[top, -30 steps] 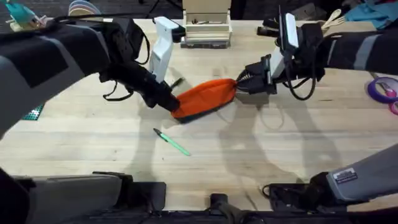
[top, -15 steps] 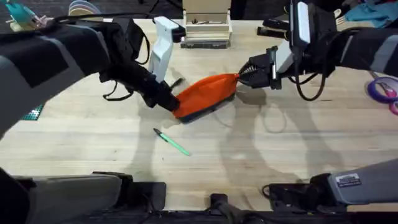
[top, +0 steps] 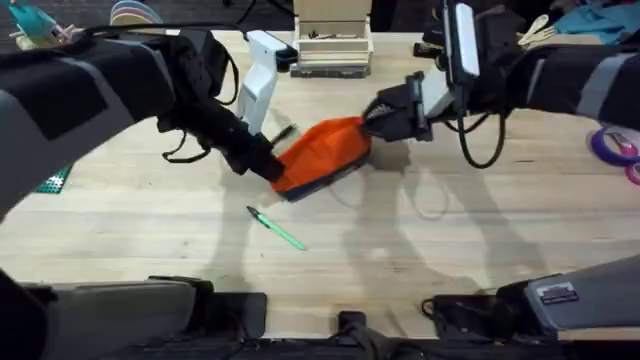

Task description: Unzip the bag, pick up the pens from the table one at a time and place them inside, then zip the bag closed.

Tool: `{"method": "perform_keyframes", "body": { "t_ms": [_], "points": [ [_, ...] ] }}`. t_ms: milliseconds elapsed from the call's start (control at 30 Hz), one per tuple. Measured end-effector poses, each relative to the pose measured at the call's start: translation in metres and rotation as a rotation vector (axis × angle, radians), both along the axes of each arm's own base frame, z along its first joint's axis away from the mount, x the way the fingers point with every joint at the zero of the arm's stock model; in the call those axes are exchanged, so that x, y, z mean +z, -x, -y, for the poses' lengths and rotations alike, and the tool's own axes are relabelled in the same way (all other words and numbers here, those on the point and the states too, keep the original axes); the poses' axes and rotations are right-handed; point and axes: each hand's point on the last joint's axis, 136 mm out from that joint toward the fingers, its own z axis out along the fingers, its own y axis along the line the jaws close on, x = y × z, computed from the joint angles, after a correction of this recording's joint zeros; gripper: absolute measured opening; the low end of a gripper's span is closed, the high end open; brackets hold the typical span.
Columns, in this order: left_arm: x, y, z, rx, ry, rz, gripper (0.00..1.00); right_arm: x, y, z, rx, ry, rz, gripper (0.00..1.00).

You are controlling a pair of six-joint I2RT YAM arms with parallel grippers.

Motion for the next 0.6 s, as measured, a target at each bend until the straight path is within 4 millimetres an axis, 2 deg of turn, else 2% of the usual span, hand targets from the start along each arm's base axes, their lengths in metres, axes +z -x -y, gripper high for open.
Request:
{"method": "perform_keyframes", "body": {
  "t_ms": [133,233,400,600],
  "points": [
    [0.002,0.000,0.004,-0.006,0.018,0.000,0.042,0.015,0.020,-0.038,0.128,-0.058,0.043,0.031],
    [0.002,0.000,0.004,-0.006,0.020,0.000,0.042,0.021,0.035,-0.060,0.205,-0.084,0.058,0.031],
    [0.002,0.000,0.004,-0.006,0.023,0.000,0.042,0.025,0.049,-0.078,0.269,-0.103,0.073,0.031],
    [0.002,0.001,0.005,-0.006,0.025,-0.001,0.042,0.026,0.056,-0.087,0.299,-0.110,0.083,0.031]
  ]
}}
